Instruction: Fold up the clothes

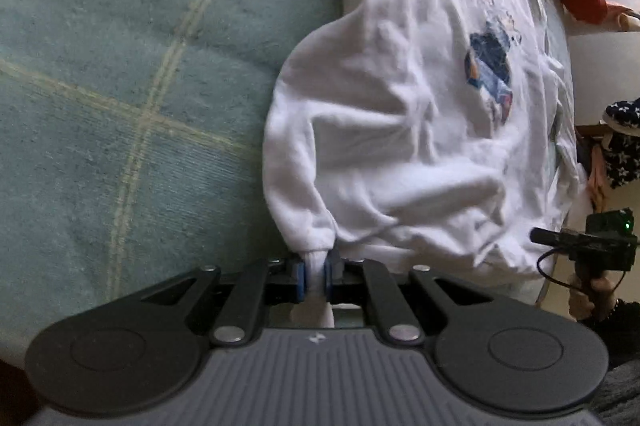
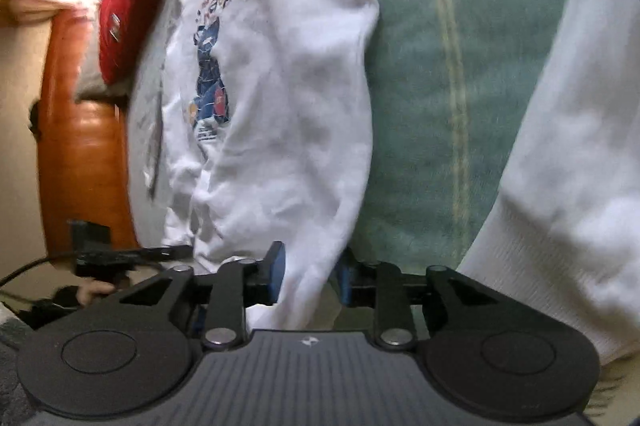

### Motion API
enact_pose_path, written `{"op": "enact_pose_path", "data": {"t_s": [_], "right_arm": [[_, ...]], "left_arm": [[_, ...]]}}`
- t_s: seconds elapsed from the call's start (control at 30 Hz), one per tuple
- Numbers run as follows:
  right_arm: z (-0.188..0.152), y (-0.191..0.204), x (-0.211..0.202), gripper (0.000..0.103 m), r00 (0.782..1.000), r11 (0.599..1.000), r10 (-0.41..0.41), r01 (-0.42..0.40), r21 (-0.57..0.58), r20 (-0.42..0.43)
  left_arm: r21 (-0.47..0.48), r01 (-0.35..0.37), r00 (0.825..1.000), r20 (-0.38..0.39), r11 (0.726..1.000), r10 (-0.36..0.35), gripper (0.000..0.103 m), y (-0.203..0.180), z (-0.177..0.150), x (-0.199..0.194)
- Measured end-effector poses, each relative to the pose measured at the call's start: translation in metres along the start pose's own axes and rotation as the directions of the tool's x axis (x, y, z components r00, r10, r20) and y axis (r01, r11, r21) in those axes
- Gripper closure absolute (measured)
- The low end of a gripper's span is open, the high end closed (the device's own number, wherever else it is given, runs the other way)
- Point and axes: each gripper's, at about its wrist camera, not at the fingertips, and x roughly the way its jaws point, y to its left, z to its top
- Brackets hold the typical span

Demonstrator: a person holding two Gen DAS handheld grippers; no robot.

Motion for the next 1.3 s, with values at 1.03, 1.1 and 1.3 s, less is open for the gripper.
{"op": "enact_pose_path", "data": {"t_s": [1.03, 1.1, 1.3], "right_arm": [[-0.066, 0.022, 0.024, 0.091, 0.952, 0.989, -0.123, 0.097, -0.108, -0.28], [-0.065, 0.024, 0.028, 0.086, 0.941, 0.981, -0.179, 0.147, -0.129, -0.288], [-0.062, 0.037, 0.004, 0.074, 0.938, 0.953, -0.286, 0.256, -0.164, -0.197]], "left_arm": [[0.016, -0.023, 0.994, -0.105, 1.0, 0.025, 0.096, -0.005, -0.052, -0.024], [-0.007, -0.06, 0.99, -0.125, 0.998, 0.059, 0.09, 0.0, -0.051, -0.024], [0.067, -0.201, 0.974, -0.095, 0.977, 0.207, 0.092, 0.011, -0.05, -0.06]]}}
